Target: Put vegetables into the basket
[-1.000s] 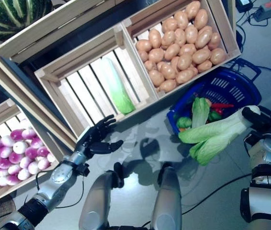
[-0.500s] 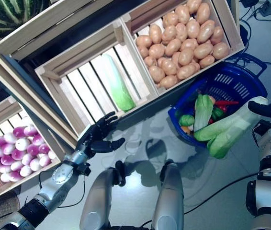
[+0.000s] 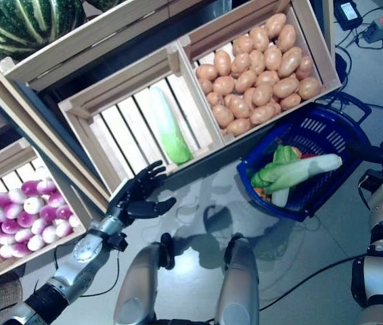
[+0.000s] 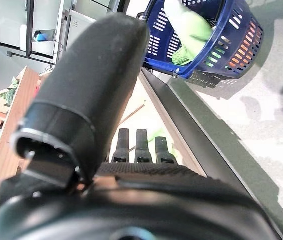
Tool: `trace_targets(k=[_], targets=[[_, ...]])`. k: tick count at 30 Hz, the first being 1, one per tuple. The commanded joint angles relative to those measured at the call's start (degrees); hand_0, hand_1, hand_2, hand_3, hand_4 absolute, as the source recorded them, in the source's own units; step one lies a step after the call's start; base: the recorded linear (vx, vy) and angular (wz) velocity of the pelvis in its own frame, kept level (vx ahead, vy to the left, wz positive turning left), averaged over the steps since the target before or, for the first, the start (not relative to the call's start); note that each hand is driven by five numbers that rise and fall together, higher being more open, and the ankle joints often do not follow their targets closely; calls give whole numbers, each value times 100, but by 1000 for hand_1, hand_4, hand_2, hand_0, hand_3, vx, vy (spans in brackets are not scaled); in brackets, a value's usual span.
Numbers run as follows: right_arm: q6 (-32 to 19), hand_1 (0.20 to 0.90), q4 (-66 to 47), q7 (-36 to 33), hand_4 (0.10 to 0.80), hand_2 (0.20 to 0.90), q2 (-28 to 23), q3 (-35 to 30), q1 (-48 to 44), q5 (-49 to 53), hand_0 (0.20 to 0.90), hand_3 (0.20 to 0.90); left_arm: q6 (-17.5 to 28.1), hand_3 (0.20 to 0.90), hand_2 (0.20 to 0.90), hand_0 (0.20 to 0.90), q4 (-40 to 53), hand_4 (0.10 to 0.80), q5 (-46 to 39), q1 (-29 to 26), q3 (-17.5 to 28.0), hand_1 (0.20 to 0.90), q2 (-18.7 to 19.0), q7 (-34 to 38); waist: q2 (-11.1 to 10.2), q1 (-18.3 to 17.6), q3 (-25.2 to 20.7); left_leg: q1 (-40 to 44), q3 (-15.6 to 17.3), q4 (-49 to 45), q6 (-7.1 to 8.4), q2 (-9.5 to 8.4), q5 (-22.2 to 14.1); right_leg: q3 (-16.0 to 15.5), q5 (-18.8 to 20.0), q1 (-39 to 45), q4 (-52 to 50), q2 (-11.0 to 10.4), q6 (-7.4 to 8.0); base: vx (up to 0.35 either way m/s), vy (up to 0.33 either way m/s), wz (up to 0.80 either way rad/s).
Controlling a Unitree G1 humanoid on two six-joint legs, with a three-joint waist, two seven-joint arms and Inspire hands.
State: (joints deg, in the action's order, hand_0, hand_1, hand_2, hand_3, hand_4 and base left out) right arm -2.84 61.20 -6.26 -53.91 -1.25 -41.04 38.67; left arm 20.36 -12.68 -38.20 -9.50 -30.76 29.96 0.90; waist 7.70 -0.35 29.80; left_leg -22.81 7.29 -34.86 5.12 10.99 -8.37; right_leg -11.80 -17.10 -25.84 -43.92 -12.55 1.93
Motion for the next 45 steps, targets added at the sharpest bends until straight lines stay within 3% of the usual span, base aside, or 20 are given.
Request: trace_targets(k=[1, 7, 13, 16, 17, 18, 22, 25, 33, 40, 45], targets=[[-901, 900, -504, 298, 800, 900, -217, 178, 14, 100, 900, 900, 580, 900, 900, 900, 476, 800, -33, 84, 389, 900, 183, -193, -426, 105, -427, 75, 71, -513, -84, 158, -236, -253, 312, 890, 788, 3, -292, 65, -10, -4], [-921, 900, -1141, 756, 800, 900, 138, 137, 395, 459, 900, 900, 425, 900, 900, 900, 390, 800, 154, 92, 550, 900, 136, -136, -498, 64, -462, 119, 109, -579, -91, 230, -282, -218, 313, 957, 788, 41, -290, 59, 11, 2], [-708, 900, -1793, 971, 800, 900, 949, 253, 1089, 585, 900, 900, 270, 900, 900, 900, -89, 800, 536, -204, 684, 900, -92, 185, -592, -66, -405, 17, 153, -833, -168, 300, -440, -79, 311, 804, 571, 15, -249, 33, 14, -3], [-690, 900, -1867, 954, 800, 900, 1341, 399, 1345, 493, 900, 900, 454, 900, 900, 900, -287, 800, 1199, -507, 758, 900, -191, 987, -642, -130, -364, -14, 201, -869, -185, 340, -448, -7, 346, 740, 544, 22, -219, 10, 24, -7], [-714, 900, -1868, 901, 800, 900, 1562, 508, 1465, 432, 900, 900, 581, 900, 900, 900, -357, 800, 1859, -835, 835, 900, -123, 1782, -697, -164, -344, -44, 220, -895, -184, 345, -462, 30, 377, 701, 543, 26, -176, 14, 13, -10], [-712, 900, -1870, 889, 800, 900, 1657, 544, 1543, 418, 900, 900, 542, 900, 900, 900, -341, 800, 2117, -1006, 891, 900, -68, 2113, -728, -179, -335, -57, 231, -909, -186, 353, -473, 44, 384, 681, 533, 23, -161, 11, 5, -9], [-815, 900, -1687, 829, 800, 900, 1950, 693, 1761, 173, 900, 900, 229, 900, 900, 900, -417, 800, 2480, -1668, 1225, 900, -11, 3021, -848, -239, -329, -112, 250, -993, -167, 381, -518, 94, 411, 632, 502, 30, -100, 28, -3, -9], [-775, 900, -1697, 857, 800, 900, 2104, 724, 1893, 346, 900, 900, 35, 900, 900, 900, -649, 800, 2579, -2076, 1425, 900, 42, 3228, -921, -311, -320, -180, 267, -1074, -158, 411, -560, 128, 409, 558, 426, 26, -58, 16, 4, -12], [-612, 900, -1782, 857, 800, 900, 2303, 923, 1820, 185, 900, 900, -160, 900, 900, 900, -1452, 800, 2160, -3132, 1654, 900, 145, 3408, -1020, -476, -225, -609, 273, -1487, -183, 412, -756, 272, 362, 39, 22, -48, 19, 5, 22, -6], [-444, 900, -1788, 792, 800, 900, 2302, 1299, 1471, 243, 900, 900, -434, 900, 900, 900, -2446, 800, 1001, -4433, 1523, 900, 159, 3407, -1110, -722, -48, -1326, 352, -1911, -295, 395, -1023, 505, 269, -931, -654, -89, 97, -104, 65, -11], [-591, 900, -1518, 885, 800, 900, 2244, 1398, 1346, 390, 900, 900, -467, 900, 900, 900, -2938, 800, 294, -5021, 1414, 900, 137, 3540, -1113, -866, -3, -1782, 306, -2218, -322, 396, -1165, 627, 206, -1458, -953, -53, 91, -80, 47, -5]])
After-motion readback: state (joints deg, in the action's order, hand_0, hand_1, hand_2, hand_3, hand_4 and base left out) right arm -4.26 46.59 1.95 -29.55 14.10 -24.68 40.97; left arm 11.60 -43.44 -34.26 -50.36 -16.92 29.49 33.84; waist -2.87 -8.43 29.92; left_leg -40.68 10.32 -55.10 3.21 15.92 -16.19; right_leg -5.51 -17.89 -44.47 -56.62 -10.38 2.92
